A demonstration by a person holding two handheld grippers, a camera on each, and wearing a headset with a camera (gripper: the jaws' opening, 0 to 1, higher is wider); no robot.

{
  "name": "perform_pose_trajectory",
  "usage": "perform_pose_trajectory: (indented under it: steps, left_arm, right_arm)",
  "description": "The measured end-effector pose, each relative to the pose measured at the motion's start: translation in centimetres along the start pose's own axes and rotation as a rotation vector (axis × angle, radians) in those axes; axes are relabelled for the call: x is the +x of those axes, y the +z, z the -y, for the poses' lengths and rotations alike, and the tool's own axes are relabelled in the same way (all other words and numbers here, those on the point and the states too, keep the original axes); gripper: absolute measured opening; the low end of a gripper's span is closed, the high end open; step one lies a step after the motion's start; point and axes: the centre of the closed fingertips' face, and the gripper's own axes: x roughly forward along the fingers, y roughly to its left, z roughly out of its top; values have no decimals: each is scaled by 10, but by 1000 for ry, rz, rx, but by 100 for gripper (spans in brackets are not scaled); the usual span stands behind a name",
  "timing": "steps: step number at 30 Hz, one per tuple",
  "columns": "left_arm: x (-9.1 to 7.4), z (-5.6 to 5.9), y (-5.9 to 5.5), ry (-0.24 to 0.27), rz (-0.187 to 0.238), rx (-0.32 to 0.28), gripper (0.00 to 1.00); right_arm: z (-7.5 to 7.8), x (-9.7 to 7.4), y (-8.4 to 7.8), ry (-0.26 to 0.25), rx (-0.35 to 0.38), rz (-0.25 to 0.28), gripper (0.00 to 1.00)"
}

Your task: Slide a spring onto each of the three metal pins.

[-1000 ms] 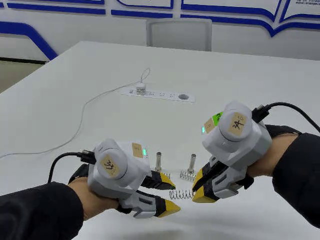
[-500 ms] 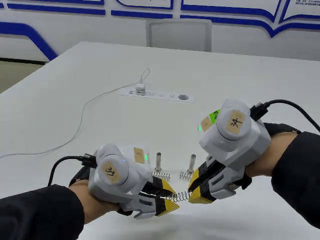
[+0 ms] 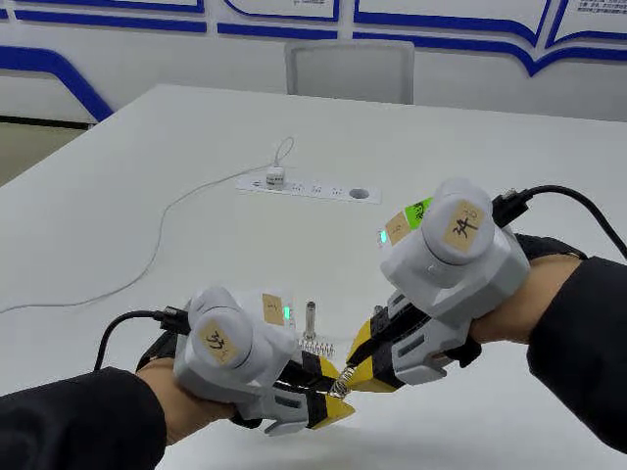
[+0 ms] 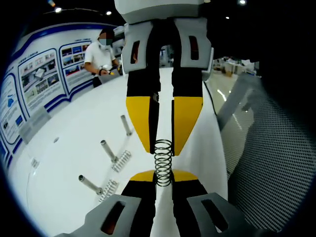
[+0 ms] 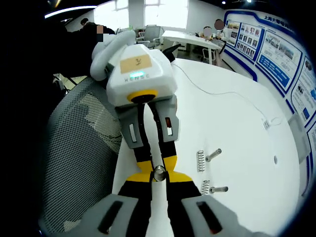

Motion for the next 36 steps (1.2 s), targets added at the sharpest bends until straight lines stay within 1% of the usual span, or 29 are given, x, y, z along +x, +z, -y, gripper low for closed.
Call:
perform_pose_trajectory:
  steps: [4,12,17,22,33,36]
  left_arm:
    - [0,0,-1,1,2,-2,11]
    - [1,0,-2,-2,-4,-9,11]
    - [2,3,-2,-9,-8,-7,11]
    - [3,5,1,-15,-1,-4,11]
    - [3,4,4,-11,14,-11,12]
    - [3,5,4,-13,15,-15,14]
  right_arm:
    - [0,1,0,-1,-5,3,12]
    - [0,7,-8,-3,-15,-35,14]
    - [-1,12,-10,8,-22,-51,14]
    - [-4,16,-11,22,-26,-62,13]
    - [-3,14,-10,17,-19,-59,12]
    - [-1,14,-10,12,-18,-63,12]
